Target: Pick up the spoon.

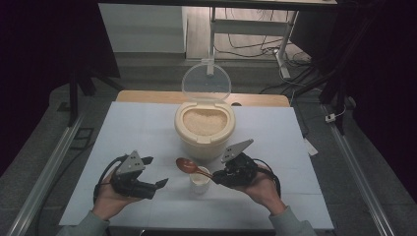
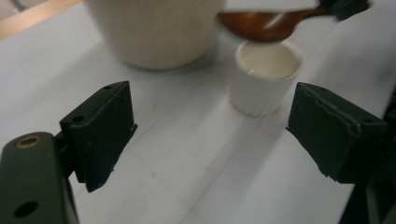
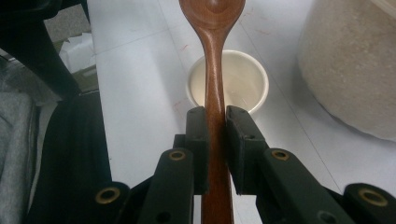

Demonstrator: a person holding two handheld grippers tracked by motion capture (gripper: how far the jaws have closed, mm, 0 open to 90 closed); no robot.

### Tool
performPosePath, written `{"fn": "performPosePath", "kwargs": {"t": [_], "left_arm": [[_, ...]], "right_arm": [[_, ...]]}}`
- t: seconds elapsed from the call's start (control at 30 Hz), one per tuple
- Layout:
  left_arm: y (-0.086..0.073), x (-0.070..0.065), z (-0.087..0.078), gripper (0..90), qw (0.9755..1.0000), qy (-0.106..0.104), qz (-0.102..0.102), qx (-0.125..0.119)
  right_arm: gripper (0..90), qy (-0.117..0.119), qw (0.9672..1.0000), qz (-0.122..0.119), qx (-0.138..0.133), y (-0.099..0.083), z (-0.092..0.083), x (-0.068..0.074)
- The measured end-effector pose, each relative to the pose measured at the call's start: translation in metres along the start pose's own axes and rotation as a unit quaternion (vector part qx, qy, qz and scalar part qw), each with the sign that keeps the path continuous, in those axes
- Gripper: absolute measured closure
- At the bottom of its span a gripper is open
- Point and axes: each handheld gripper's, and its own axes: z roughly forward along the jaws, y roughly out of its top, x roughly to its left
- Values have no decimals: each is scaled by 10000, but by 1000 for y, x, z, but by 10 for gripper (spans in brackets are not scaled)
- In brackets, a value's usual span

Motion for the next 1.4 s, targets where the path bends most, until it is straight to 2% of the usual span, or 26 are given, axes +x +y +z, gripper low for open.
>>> {"fn": "performPosePath", "kwargs": {"t": [0.1, 0.2, 0.3, 0.4, 0.6, 0.87, 1.2, 1.4], "left_arm": [[17, -10, 2, 156, 9995, -168, 282, 8], [34, -18, 8, 174, 9978, -324, 567, 66], [48, -23, 18, 193, 9953, -475, 807, 262], [57, -25, 30, 210, 9928, -592, 939, 446], [68, -26, 48, 249, 9883, -780, 1080, 741], [72, -24, 62, 317, 9818, -1009, 1150, 1124], [73, -26, 76, 420, 9692, -1387, 1298, 1564], [73, -29, 80, 495, 9637, -1486, 1412, 1711]], "right_arm": [[792, 16, 10000, -31, 31, 1, 1, 1], [792, 35, 10000, -84, 27, 1, 3, 2], [792, 50, 9999, -89, 52, 2, 3, 3], [792, 75, 9999, -133, 73, 2, 4, 4], [792, 94, 9996, -236, 111, 2, 7, 6], [792, 102, 9992, -336, 169, 3, 11, 9], [792, 121, 9983, -554, 158, 5, 12, 13], [792, 109, 9974, -691, 179, 6, 11, 16]]}}
